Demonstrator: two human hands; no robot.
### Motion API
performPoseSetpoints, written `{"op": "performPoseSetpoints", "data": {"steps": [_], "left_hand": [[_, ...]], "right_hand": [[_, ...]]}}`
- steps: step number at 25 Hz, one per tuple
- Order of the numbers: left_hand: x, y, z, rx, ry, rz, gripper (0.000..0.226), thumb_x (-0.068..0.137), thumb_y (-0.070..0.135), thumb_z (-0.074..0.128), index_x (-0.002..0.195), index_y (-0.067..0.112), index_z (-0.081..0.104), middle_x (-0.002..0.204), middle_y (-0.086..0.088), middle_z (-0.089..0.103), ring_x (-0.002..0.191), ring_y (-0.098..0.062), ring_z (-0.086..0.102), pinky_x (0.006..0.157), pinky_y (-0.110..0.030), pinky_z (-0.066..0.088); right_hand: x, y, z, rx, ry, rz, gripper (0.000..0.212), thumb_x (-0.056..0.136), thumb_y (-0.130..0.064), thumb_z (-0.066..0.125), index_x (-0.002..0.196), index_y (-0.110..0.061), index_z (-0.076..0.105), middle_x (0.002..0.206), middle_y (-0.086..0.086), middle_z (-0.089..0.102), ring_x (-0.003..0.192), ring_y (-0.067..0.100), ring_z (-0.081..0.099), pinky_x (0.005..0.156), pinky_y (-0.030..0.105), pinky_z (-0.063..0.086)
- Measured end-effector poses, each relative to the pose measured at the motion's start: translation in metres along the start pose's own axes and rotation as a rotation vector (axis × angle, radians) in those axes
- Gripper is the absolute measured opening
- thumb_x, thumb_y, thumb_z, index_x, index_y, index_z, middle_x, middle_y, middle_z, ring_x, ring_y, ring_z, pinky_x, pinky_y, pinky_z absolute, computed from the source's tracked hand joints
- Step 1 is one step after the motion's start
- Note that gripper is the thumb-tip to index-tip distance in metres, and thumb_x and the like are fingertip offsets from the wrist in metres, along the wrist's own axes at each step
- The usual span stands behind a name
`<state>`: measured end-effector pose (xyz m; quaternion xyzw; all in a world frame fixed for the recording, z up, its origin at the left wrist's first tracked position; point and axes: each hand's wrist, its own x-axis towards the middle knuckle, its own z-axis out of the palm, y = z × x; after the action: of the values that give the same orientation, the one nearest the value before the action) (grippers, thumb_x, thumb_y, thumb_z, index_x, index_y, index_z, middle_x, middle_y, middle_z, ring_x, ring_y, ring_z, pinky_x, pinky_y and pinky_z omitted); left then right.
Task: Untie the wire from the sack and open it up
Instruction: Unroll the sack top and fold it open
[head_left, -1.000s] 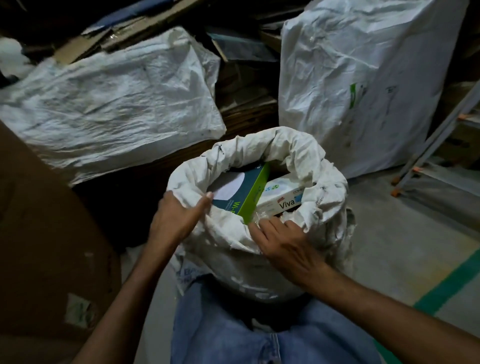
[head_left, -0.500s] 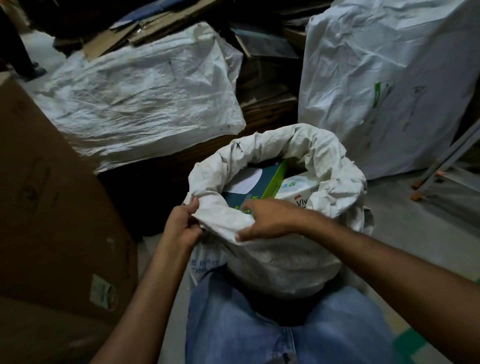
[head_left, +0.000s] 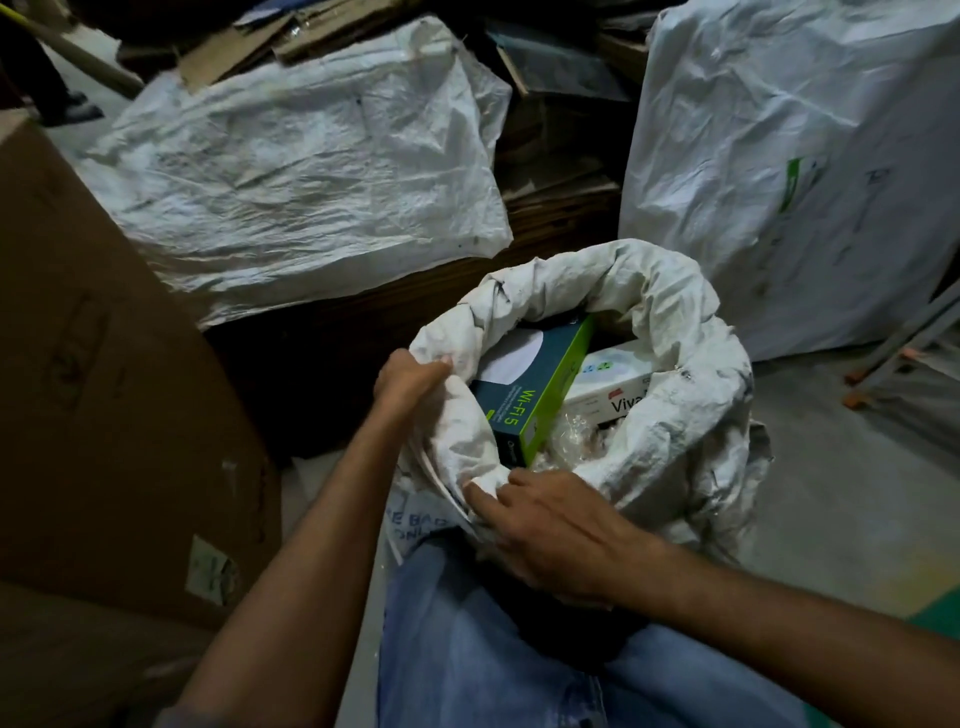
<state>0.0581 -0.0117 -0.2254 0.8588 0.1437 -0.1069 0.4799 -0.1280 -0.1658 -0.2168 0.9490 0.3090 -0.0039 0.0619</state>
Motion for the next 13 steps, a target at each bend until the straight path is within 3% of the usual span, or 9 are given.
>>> {"op": "performPoseSetpoints", "data": {"steps": [2,4,5,7,9,11,13], "left_hand": [[0.015,-0.015,-0.004,-0.284,-0.008,-0.109,0.056,0.091,0.026,0.075,0.131,-0.006,0.053,0.123,-0.019,0.063,0.102,-0.032,0.067,0.088,-0.045,0.058],[0.021,-0.027,-0.013,-0.625,-0.075,-0.216,0.04,0.093,0.023,0.073,0.122,-0.001,0.06,0.115,-0.018,0.068,0.091,-0.029,0.07,0.074,-0.04,0.059],[0.021,-0.032,-0.018,-0.76,-0.124,-0.234,0.038,0.094,0.027,0.071,0.122,0.002,0.063,0.116,-0.02,0.07,0.095,-0.031,0.071,0.075,-0.042,0.06],[0.01,-0.04,-0.023,-0.979,-0.225,-0.209,0.035,0.1,0.034,0.061,0.121,0.006,0.067,0.119,-0.021,0.071,0.104,-0.033,0.071,0.085,-0.047,0.061],[-0.001,-0.05,-0.024,-1.146,-0.321,-0.228,0.038,0.106,0.034,0.048,0.122,0.006,0.066,0.12,-0.019,0.072,0.107,-0.03,0.071,0.096,-0.046,0.057],[-0.004,-0.061,-0.03,-1.24,-0.433,-0.254,0.046,0.103,0.035,0.05,0.136,0.005,0.061,0.134,-0.02,0.065,0.123,-0.033,0.062,0.111,-0.051,0.045],[0.008,-0.063,-0.042,-1.158,-0.473,-0.227,0.053,0.099,0.033,0.056,0.145,0.005,0.053,0.141,-0.02,0.06,0.131,-0.036,0.056,0.116,-0.053,0.038]], "right_hand": [[0.017,0.028,-0.037,0.229,-0.133,0.079,0.055,0.098,-0.07,0.033,0.132,-0.034,0.059,0.098,0.008,0.074,0.091,0.031,0.068,0.071,0.039,0.051],[0.048,0.063,-0.061,0.357,0.006,0.229,0.038,0.104,-0.057,0.039,0.134,-0.043,0.057,0.119,0.001,0.072,0.105,0.025,0.065,0.084,0.039,0.053],[0.072,0.083,-0.061,0.361,0.077,0.271,0.036,0.103,-0.047,0.049,0.139,-0.041,0.053,0.131,0.0,0.066,0.115,0.023,0.061,0.091,0.041,0.052],[0.126,0.121,-0.053,0.269,0.084,0.255,0.07,0.092,-0.037,0.069,0.153,-0.034,0.034,0.155,0.002,0.041,0.136,0.026,0.042,0.106,0.048,0.044],[0.177,0.139,-0.035,0.115,-0.021,0.181,0.101,0.083,-0.04,0.076,0.161,-0.033,0.012,0.167,0.004,0.018,0.15,0.03,0.023,0.116,0.053,0.032],[0.218,0.144,-0.017,0.045,-0.07,0.127,0.094,0.084,-0.034,0.071,0.159,-0.031,0.015,0.163,0.008,0.028,0.151,0.032,0.025,0.115,0.056,0.028],[0.243,0.145,-0.012,0.108,-0.04,0.083,0.055,0.085,-0.03,0.063,0.137,-0.024,0.045,0.132,0.009,0.06,0.129,0.034,0.054,0.095,0.047,0.037]]}}
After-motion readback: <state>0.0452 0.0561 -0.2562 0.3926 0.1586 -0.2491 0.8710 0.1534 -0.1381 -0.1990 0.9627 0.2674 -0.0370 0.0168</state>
